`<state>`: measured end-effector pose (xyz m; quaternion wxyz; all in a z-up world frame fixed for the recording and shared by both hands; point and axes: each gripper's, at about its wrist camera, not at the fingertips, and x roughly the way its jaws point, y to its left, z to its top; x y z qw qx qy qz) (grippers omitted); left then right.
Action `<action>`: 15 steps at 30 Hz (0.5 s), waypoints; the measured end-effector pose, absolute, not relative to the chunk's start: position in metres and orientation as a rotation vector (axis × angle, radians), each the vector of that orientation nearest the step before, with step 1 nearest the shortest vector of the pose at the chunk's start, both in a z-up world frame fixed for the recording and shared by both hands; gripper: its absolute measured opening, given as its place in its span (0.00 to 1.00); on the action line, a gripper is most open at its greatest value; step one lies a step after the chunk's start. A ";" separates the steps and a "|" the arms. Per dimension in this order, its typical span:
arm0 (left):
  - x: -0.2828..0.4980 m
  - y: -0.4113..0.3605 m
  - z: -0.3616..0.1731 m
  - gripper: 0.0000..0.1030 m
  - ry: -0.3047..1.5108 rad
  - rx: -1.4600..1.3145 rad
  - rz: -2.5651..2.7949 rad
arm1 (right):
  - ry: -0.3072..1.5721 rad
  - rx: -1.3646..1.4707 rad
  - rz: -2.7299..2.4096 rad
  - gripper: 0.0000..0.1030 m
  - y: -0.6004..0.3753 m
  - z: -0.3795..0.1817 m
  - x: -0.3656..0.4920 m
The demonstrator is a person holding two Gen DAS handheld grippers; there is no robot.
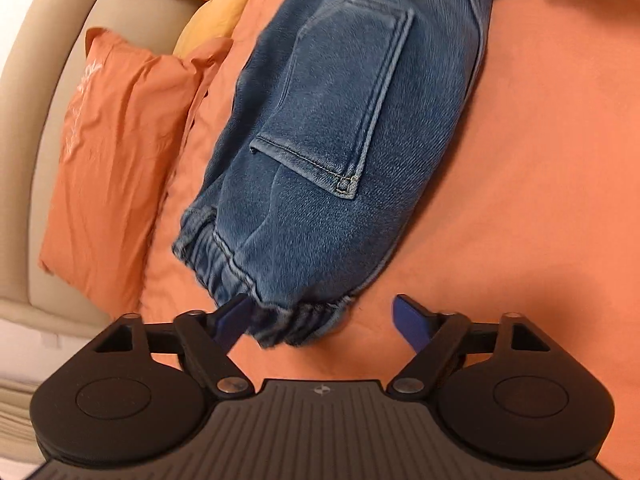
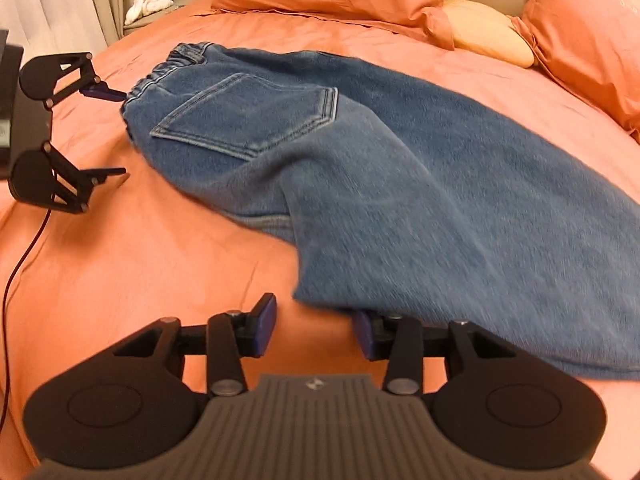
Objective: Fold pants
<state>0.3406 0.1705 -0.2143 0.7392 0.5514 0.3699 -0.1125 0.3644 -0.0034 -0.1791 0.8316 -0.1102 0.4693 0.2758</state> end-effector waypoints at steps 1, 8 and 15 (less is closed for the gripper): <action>0.344 0.170 -0.220 0.96 0.805 1.231 -0.245 | 1.004 -0.240 0.581 0.38 -0.002 -0.181 0.367; 0.362 0.165 -0.242 0.66 0.789 1.332 -0.190 | 1.022 -0.277 0.592 0.19 -0.012 -0.179 0.369; 0.369 0.191 -0.181 0.50 0.780 1.255 -0.225 | 1.040 -0.278 0.744 0.07 -0.033 -0.135 0.349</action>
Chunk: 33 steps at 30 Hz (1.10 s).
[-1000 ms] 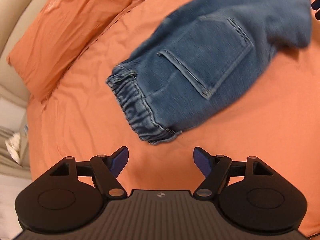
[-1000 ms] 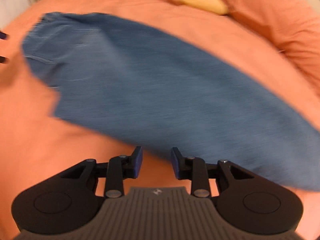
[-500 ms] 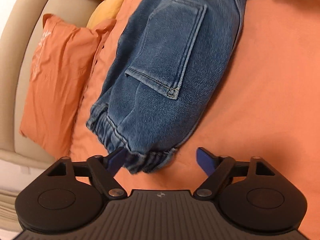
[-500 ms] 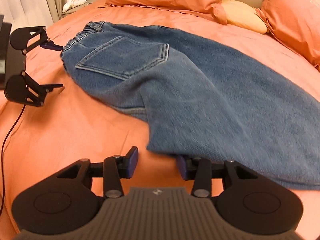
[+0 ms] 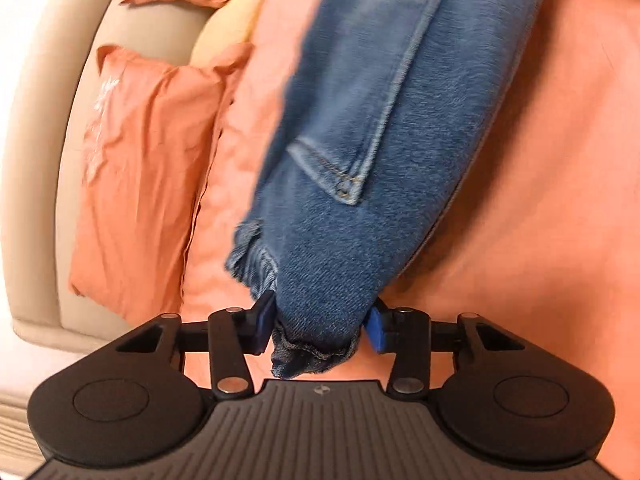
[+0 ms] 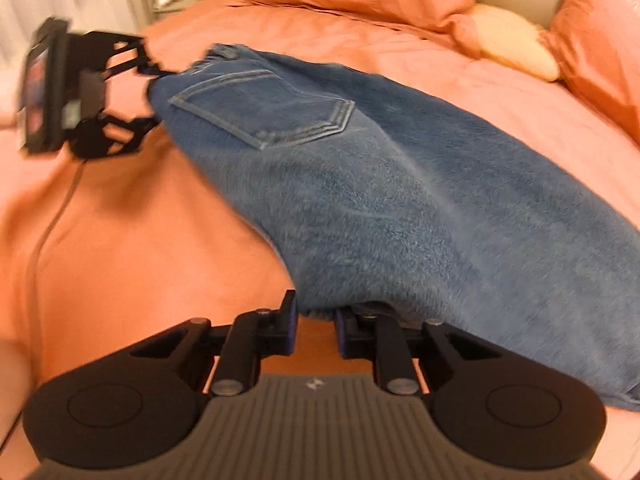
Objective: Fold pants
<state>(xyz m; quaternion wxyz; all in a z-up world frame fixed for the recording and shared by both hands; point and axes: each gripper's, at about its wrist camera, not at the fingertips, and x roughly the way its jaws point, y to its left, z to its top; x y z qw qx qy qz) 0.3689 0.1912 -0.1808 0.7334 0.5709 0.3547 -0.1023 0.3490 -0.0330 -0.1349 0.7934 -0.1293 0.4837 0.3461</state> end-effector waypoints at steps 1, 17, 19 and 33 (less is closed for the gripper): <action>0.372 0.193 -0.178 0.49 0.798 1.246 -0.227 | 1.081 -0.287 0.776 0.00 -0.031 -0.140 0.346; 0.376 0.192 -0.173 0.73 0.946 1.169 -0.221 | 1.151 -0.304 0.566 0.00 -0.123 -0.169 0.332; 0.364 0.181 -0.153 0.74 0.923 1.107 -0.223 | 1.153 -0.308 0.509 0.01 -0.148 -0.166 0.328; 0.304 0.025 -0.128 0.73 0.845 0.968 -0.447 | 1.051 -0.619 0.212 0.24 -0.344 -0.158 0.303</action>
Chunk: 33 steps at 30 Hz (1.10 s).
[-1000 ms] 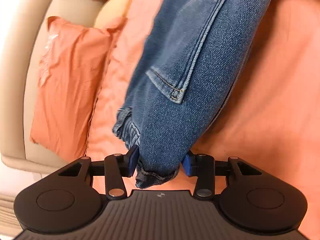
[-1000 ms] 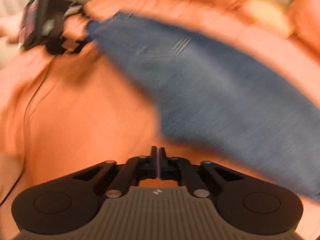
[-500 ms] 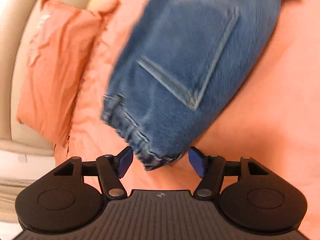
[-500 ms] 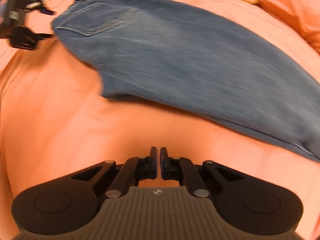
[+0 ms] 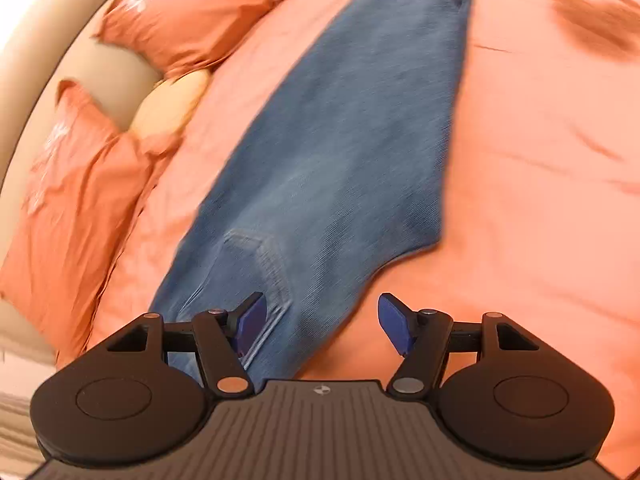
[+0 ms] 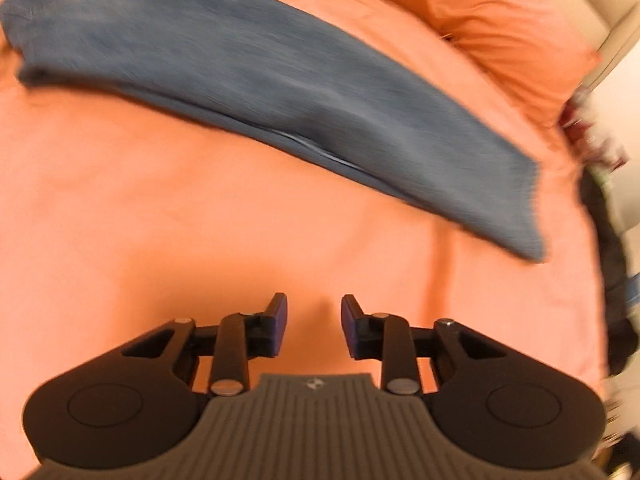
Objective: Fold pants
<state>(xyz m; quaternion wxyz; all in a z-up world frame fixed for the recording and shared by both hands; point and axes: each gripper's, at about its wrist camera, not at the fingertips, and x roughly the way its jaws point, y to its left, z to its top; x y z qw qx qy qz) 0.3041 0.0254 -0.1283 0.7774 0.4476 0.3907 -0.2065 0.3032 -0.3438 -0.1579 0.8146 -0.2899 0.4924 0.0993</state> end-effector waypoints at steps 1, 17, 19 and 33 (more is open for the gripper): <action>0.305 0.019 -0.132 0.72 0.855 0.968 -0.450 | 1.040 -0.631 0.188 0.24 -0.361 -0.157 0.305; 0.350 -0.011 -0.177 0.71 1.002 0.991 -0.470 | 0.775 -1.262 0.158 0.24 -0.467 -0.220 0.402; 0.354 -0.012 -0.182 0.72 1.028 0.984 -0.486 | 0.743 -1.366 0.200 0.24 -0.468 -0.233 0.409; 0.359 0.002 -0.183 0.72 1.049 0.914 -0.530 | 0.654 -1.693 0.235 0.00 -0.461 -0.243 0.425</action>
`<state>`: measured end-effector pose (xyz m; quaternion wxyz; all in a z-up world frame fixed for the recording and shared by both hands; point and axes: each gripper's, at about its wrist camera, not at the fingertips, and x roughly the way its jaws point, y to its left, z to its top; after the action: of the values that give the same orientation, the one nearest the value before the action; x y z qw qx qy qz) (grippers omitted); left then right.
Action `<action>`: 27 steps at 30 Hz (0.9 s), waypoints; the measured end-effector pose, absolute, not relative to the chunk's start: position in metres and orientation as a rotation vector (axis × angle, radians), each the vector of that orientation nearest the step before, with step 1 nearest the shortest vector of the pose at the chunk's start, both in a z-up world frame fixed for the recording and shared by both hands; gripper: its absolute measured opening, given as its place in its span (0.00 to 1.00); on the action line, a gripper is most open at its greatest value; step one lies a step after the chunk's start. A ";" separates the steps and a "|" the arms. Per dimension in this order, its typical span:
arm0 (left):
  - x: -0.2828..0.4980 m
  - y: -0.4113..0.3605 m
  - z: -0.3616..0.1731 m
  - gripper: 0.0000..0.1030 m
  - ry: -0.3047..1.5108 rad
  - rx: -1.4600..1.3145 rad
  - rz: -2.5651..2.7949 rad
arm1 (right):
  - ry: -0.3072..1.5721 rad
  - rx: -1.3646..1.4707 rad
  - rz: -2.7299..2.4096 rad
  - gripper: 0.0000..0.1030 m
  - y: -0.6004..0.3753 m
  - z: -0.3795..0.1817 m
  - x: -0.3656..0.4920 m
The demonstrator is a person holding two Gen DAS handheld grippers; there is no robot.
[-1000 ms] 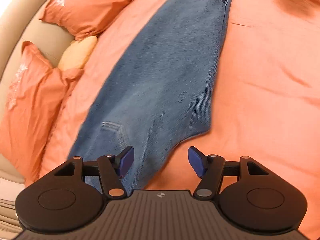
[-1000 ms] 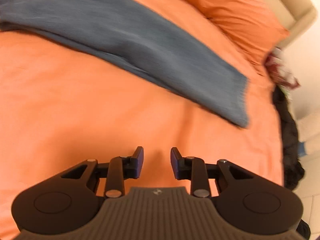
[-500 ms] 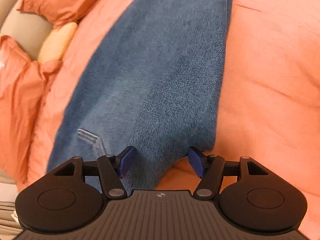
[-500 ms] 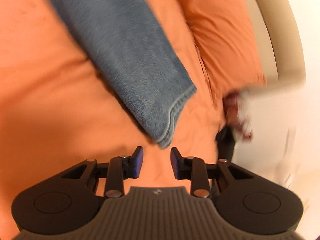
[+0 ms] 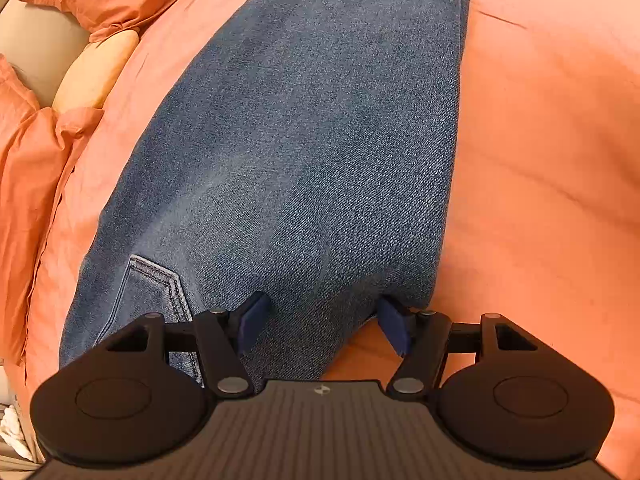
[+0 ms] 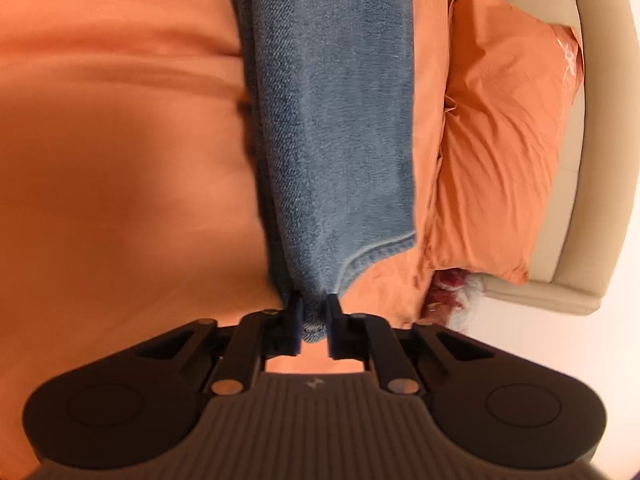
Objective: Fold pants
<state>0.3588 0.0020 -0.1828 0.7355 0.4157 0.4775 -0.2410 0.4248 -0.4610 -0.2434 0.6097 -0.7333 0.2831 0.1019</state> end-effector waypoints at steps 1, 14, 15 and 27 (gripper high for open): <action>0.360 0.003 -0.182 0.72 1.046 0.906 -0.529 | 0.607 -1.699 0.189 0.00 -0.461 -0.235 0.430; 0.359 0.008 -0.179 0.72 1.027 0.823 -0.532 | 0.783 -1.779 0.175 0.00 -0.465 -0.280 0.442; 0.360 0.009 -0.178 0.72 1.029 0.817 -0.535 | 0.792 -1.772 0.174 0.00 -0.464 -0.282 0.444; 0.329 0.012 -0.163 0.77 0.922 0.863 -0.574 | 0.808 -1.708 0.207 0.25 -0.455 -0.261 0.441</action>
<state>0.3286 0.0121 -0.1634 0.7688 0.3979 0.4250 -0.2645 0.4412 -0.4550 -0.2610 0.5815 -0.7311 0.3458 0.0887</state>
